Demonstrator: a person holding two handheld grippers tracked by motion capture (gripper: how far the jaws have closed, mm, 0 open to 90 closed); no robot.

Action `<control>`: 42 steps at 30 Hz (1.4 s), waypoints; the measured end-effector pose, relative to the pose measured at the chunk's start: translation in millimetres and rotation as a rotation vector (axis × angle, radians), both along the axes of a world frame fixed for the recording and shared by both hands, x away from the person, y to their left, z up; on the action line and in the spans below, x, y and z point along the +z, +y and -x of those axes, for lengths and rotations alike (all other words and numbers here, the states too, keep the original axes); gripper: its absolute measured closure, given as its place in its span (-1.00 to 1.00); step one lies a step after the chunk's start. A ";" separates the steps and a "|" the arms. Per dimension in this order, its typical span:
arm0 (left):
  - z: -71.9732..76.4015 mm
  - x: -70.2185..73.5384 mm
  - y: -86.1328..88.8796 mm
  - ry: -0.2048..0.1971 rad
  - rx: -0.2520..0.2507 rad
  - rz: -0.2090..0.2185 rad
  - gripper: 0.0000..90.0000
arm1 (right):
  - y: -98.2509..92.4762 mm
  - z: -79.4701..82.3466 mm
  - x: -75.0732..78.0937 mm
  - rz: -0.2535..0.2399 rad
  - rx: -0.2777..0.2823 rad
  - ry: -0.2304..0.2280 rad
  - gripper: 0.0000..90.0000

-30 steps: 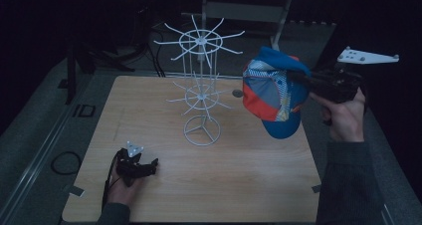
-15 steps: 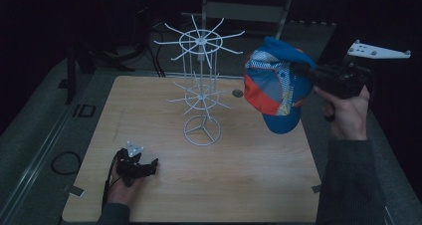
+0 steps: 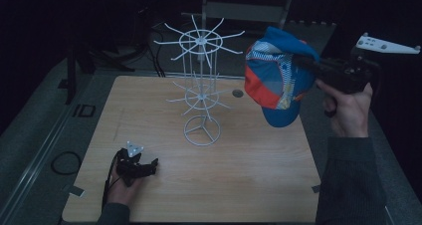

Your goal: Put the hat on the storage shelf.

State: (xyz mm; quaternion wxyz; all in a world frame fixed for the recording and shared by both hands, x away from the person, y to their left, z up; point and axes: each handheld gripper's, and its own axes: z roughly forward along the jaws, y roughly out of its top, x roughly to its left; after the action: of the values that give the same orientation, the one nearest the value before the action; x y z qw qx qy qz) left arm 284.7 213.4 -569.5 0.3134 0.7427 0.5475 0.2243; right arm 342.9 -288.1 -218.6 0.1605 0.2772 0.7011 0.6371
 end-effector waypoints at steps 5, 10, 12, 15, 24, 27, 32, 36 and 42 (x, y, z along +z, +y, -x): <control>0.1 0.2 0.3 0.002 -0.003 -0.003 -0.68 | 3.0 5.1 11.5 -0.007 0.001 -0.034 0.96; 0.1 0.1 0.1 0.003 -0.002 -0.002 -0.68 | 6.7 6.8 23.6 -0.015 0.007 -0.056 0.96; 0.1 0.1 0.1 0.002 -0.001 -0.002 -0.68 | 9.6 6.6 27.4 -0.027 0.025 -0.056 0.96; 0.2 0.1 0.0 0.003 -0.001 0.000 -0.68 | 15.8 5.1 29.5 -0.037 0.060 -0.049 0.96; 0.1 0.3 0.3 0.004 -0.002 -0.004 -0.68 | 41.5 -1.5 12.5 0.062 0.099 -0.007 0.96; 0.0 0.0 0.0 0.000 0.000 0.000 -0.68 | 50.1 -5.2 -6.8 0.141 0.102 0.036 0.95; 0.1 0.3 0.4 0.003 -0.003 -0.005 -0.68 | 58.1 -10.0 -34.2 0.247 0.089 0.092 0.89; 0.2 0.3 0.2 0.005 -0.002 -0.001 -0.68 | 63.2 -15.1 -51.5 0.315 0.065 0.130 0.81; 0.2 0.3 0.2 0.005 -0.002 -0.001 -0.68 | 69.4 -16.3 -59.3 0.362 0.044 0.131 0.32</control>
State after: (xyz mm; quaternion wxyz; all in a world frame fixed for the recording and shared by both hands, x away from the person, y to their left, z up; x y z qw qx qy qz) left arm 284.5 213.6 -569.2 0.3117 0.7442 0.5473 0.2223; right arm 359.2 -218.7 -277.9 0.1477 0.2691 0.8190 0.4848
